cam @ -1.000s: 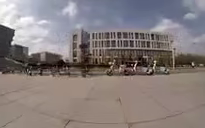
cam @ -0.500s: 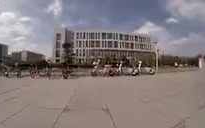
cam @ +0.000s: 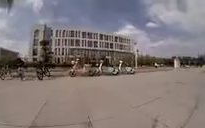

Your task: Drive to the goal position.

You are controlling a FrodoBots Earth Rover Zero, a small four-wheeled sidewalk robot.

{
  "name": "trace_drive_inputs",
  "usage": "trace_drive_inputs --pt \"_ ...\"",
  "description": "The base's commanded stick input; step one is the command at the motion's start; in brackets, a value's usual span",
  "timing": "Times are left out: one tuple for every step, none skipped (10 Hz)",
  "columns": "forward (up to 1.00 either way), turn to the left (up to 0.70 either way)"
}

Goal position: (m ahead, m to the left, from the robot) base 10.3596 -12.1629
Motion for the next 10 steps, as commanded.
trace_drive_inputs --pt "0.11 -0.23" --pt "0.11 -0.23" --pt "0.11 -0.23" --pt "0.11 -0.23" --pt "0.11 -0.23" --pt "0.13 -0.25" --pt "0.47 -0.50" --pt "0.74 -0.23" --pt "0.99 0.00" --pt "0.86 0.00"
